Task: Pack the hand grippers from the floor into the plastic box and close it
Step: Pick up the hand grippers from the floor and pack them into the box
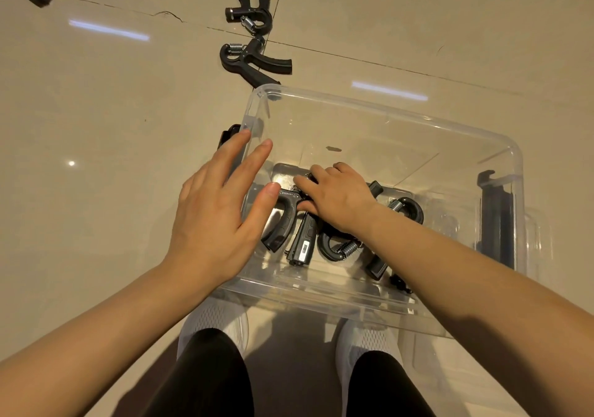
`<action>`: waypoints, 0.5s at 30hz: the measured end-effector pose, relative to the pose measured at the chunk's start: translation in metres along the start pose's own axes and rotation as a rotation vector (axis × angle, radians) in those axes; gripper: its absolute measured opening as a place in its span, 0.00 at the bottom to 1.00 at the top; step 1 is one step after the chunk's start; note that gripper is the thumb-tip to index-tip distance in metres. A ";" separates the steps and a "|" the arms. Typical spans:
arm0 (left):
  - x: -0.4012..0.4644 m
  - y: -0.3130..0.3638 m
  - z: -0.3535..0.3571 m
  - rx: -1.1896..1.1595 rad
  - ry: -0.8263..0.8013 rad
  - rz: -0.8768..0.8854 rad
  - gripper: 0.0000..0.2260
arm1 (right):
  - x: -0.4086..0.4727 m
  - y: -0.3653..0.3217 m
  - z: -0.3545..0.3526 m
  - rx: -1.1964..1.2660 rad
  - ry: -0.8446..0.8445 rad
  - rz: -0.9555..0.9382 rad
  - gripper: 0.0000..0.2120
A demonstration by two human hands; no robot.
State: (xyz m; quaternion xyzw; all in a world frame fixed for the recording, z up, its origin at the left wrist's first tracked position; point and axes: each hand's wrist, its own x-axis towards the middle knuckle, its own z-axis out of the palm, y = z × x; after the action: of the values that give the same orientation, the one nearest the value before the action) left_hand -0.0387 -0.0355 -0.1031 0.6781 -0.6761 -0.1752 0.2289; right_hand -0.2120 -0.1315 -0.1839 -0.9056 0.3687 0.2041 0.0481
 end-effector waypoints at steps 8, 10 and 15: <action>-0.001 -0.002 0.001 0.024 -0.003 0.027 0.23 | 0.005 0.002 0.001 0.030 0.037 -0.021 0.21; 0.000 -0.002 0.001 0.019 -0.005 0.030 0.22 | 0.004 0.002 0.002 0.039 0.055 -0.019 0.21; -0.001 -0.002 0.001 0.019 0.007 0.027 0.21 | 0.003 -0.002 0.005 0.031 0.054 0.017 0.20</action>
State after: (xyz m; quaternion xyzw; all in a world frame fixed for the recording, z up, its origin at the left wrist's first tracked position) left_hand -0.0376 -0.0349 -0.1057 0.6716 -0.6861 -0.1633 0.2272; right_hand -0.2104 -0.1309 -0.1893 -0.9067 0.3808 0.1743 0.0505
